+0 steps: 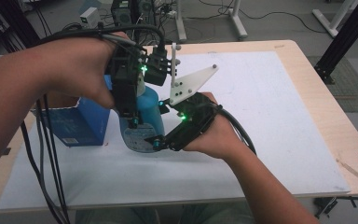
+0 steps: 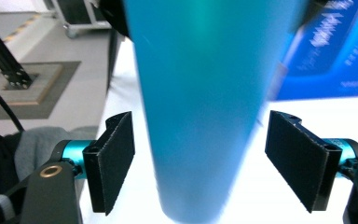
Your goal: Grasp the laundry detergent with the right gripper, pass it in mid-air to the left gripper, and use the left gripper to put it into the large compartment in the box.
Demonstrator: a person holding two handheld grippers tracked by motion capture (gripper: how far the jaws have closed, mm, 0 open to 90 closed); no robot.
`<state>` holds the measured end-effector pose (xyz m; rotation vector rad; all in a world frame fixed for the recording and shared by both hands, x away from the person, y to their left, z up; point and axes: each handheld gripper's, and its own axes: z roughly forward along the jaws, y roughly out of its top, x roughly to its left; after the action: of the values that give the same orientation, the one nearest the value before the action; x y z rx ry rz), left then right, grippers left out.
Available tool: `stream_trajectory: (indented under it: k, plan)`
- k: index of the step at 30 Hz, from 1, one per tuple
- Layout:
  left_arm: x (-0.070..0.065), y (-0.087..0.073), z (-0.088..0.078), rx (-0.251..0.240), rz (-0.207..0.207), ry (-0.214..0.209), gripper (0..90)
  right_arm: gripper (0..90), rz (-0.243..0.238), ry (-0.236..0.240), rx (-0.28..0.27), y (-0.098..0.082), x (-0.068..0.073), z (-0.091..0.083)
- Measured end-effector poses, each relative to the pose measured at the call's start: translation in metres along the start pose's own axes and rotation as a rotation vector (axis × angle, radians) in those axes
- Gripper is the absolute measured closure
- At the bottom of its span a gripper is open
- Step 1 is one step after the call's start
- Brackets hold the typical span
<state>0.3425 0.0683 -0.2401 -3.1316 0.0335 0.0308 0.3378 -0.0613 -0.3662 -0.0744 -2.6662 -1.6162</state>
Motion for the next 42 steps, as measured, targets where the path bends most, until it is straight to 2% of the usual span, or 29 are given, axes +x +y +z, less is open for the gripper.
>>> stream_trajectory:
  k: [4,5,6,7,12,13,15,21,22,23,24,28,29,30,32,35,36,37,39,42]
  plan:
    - [0.0,-0.001,-0.002,0.0,-0.006,-0.004,38.7,22.5,0.014,-0.009,0.021,-0.002,-0.003,-0.01]
    - [0.0,-0.002,-0.003,-0.001,-0.015,-0.006,38.7,18.2,0.02,-0.017,0.037,-0.003,-0.004,-0.018]
    - [0.0,-0.002,-0.003,-0.001,-0.015,-0.006,38.7,18.2,0.02,-0.017,0.037,-0.003,-0.004,-0.018]
    - [0.001,-0.003,-0.005,-0.002,-0.021,-0.008,38.7,13.1,0.026,-0.038,0.068,-0.003,-0.007,-0.025]
    - [0.002,-0.005,-0.009,0.006,-0.028,-0.006,38.6,13.1,0.032,-0.057,0.11,-0.004,-0.009,-0.037]
    - [0.002,-0.005,-0.01,0.006,-0.033,-0.006,38.7,10.5,0.026,-0.066,0.139,-0.001,-0.011,-0.047]
    - [0.004,-0.008,-0.014,0.001,-0.061,-0.016,38.6,1.3,0.029,-0.093,0.186,0.002,-0.012,-0.053]
    - [0.007,-0.013,-0.022,-0.012,-0.093,-0.041,38.6,0.5,-0.015,-0.11,0.301,0.015,-0.012,-0.073]
    - [0.008,-0.016,-0.027,-0.012,-0.121,-0.042,38.6,0.4,-0.024,-0.1,0.328,0.018,-0.013,-0.076]
    - [0.008,-0.016,-0.027,-0.012,-0.121,-0.042,38.6,0.4,-0.024,-0.1,0.328,0.018,-0.013,-0.076]
    - [0.01,-0.019,-0.035,-0.019,-0.158,-0.046,38.6,0.4,-0.04,-0.098,0.398,0.022,-0.013,-0.084]
    - [0.014,-0.028,-0.053,-0.049,-0.235,-0.058,38.4,0.4,-0.057,-0.1,0.51,0.03,-0.014,-0.1]
    - [0.014,-0.028,-0.053,-0.049,-0.235,-0.058,38.4,0.4,-0.057,-0.1,0.51,0.03,-0.014,-0.1]
    - [0.016,-0.032,-0.062,-0.051,-0.268,-0.064,38.4,0.5,-0.067,-0.11,0.569,0.034,-0.013,-0.108]
    - [0.019,-0.036,-0.07,-0.058,-0.3,-0.069,38.4,0.5,-0.078,-0.11,0.613,0.038,-0.013,-0.114]
    - [0.026,-0.044,-0.082,-0.078,-0.368,-0.084,38.4,0.5,-0.083,-0.125,0.657,0.041,-0.014,-0.121]
    - [0.028,-0.047,-0.086,-0.087,-0.402,-0.091,38.4,0.5,-0.084,-0.135,0.667,0.042,-0.014,-0.122]
    - [0.028,-0.047,-0.086,-0.087,-0.402,-0.091,38.4,0.5,-0.084,-0.135,0.667,0.042,-0.014,-0.122]
    - [0.035,-0.057,-0.1,-0.108,-0.483,-0.101,38.4,0.5,-0.083,-0.137,0.684,0.04,-0.015,-0.123]
    - [0.039,-0.066,-0.112,-0.116,-0.567,-0.107,38.4,0.5,-0.084,-0.133,0.687,0.038,-0.015,-0.121]
